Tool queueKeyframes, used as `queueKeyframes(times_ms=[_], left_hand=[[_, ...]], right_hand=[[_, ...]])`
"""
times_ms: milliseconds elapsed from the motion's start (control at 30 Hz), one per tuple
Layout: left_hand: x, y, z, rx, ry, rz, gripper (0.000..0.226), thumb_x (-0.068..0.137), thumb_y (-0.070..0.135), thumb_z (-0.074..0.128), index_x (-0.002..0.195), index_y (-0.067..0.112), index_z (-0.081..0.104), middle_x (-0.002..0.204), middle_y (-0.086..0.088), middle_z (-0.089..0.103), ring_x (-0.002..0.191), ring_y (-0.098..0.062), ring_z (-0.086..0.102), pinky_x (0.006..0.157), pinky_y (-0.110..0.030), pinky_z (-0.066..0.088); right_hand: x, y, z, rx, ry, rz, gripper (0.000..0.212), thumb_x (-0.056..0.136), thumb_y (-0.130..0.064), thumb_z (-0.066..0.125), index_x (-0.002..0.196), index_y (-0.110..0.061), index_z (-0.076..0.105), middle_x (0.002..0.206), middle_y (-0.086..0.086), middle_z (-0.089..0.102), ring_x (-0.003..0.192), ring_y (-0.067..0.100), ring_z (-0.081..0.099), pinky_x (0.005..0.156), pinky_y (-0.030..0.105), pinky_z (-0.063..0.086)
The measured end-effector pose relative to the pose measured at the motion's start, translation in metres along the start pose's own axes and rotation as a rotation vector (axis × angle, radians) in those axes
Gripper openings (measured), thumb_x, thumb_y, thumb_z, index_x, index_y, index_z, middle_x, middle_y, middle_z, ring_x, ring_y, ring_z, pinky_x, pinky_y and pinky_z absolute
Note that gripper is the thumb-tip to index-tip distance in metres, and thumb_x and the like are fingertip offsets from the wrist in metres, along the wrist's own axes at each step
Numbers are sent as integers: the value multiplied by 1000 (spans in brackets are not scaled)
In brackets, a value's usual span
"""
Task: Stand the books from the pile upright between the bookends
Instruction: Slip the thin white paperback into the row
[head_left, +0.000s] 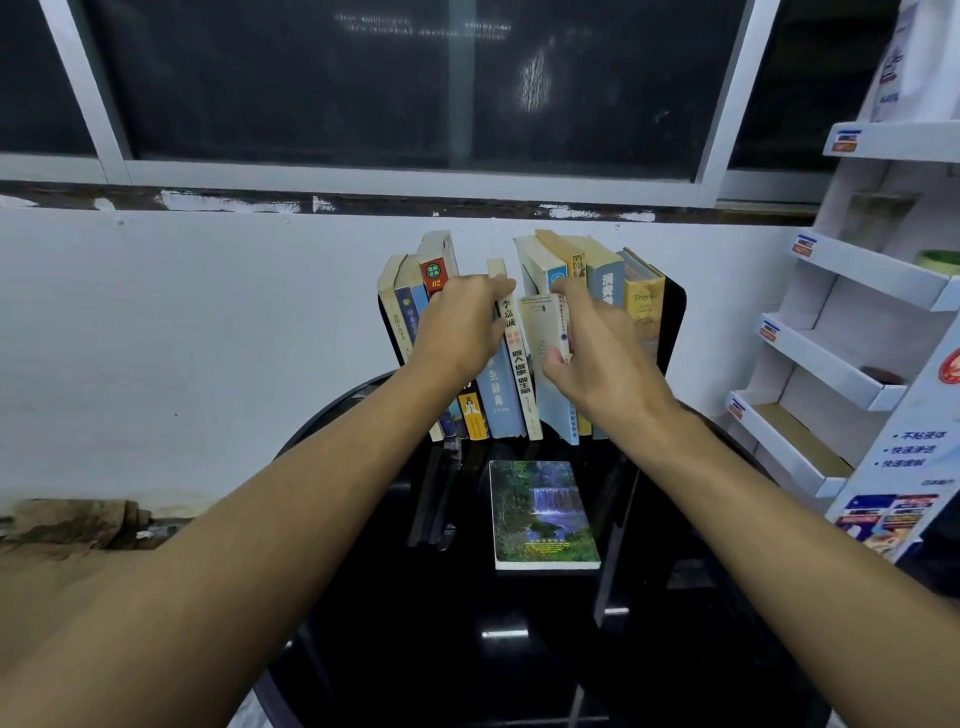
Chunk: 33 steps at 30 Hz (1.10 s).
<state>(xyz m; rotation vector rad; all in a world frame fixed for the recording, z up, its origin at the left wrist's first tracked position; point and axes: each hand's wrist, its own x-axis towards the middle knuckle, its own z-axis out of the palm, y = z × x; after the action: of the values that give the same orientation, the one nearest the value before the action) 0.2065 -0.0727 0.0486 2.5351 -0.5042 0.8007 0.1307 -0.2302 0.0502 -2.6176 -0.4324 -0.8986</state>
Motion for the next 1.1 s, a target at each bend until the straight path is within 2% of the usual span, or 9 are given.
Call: queueKeyframes(times_ms=[100,233,300,400,533,700,800,967,1100], left_hand=[[0,0,0,-12,3,-1,48,93,10,69,140,17,61,136,-9,66,129,-31,58,104,-50,51],[0,-1,0,-15,12,5,46,94,10,68,138,16,62,132,-9,68,127,-31,60,101,-50,53],[0,-1,1,-9,15,4,47,94,11,68,140,17,61,133,-9,68,128,-31,59,102,-50,52],[0,-2,3,-5,15,8,48,93,11,69,140,18,60,134,-8,68,127,-30,60,101,-49,53],[1,-3,4,-8,28,15,46,92,11,70,137,18,63,131,-8,69,124,-30,62,99,-49,55],[0,-3,4,2,36,25,34,91,9,69,125,11,67,120,-12,73,116,-33,65,92,-51,57],[0,-4,5,0,34,33,35,91,11,70,126,13,68,121,-10,73,117,-32,65,93,-51,56],[1,-5,6,-22,32,20,46,92,12,70,138,18,63,133,-8,69,126,-30,61,101,-50,53],[1,-4,5,-23,33,24,45,92,12,70,137,17,64,133,-8,69,126,-29,61,102,-49,53]], right_hand=[[-3,3,9,32,26,-52,55,93,-5,61,143,-12,39,82,-8,44,72,16,51,61,30,36],[-9,7,20,66,51,-82,58,95,-6,61,148,-13,39,95,0,51,75,14,46,68,29,37],[-12,9,26,84,55,-101,59,95,-5,62,148,-11,39,101,10,60,72,17,49,65,34,45],[-15,9,31,80,66,-122,61,94,-4,64,149,-11,39,106,13,62,72,28,58,65,45,54],[-16,8,34,91,110,-144,61,92,-2,66,148,-7,42,108,14,64,78,30,61,67,43,55],[-16,5,39,86,139,-169,58,91,1,66,145,-3,46,109,17,65,76,32,64,65,42,55],[-17,5,37,94,160,-161,58,90,1,67,144,-2,46,103,18,66,73,31,63,65,40,53],[-27,3,32,87,174,-164,56,90,0,67,143,-3,48,99,16,63,66,28,60,60,34,49],[-30,1,30,86,170,-143,56,89,0,68,142,-4,48,96,14,62,66,22,52,60,34,48]])
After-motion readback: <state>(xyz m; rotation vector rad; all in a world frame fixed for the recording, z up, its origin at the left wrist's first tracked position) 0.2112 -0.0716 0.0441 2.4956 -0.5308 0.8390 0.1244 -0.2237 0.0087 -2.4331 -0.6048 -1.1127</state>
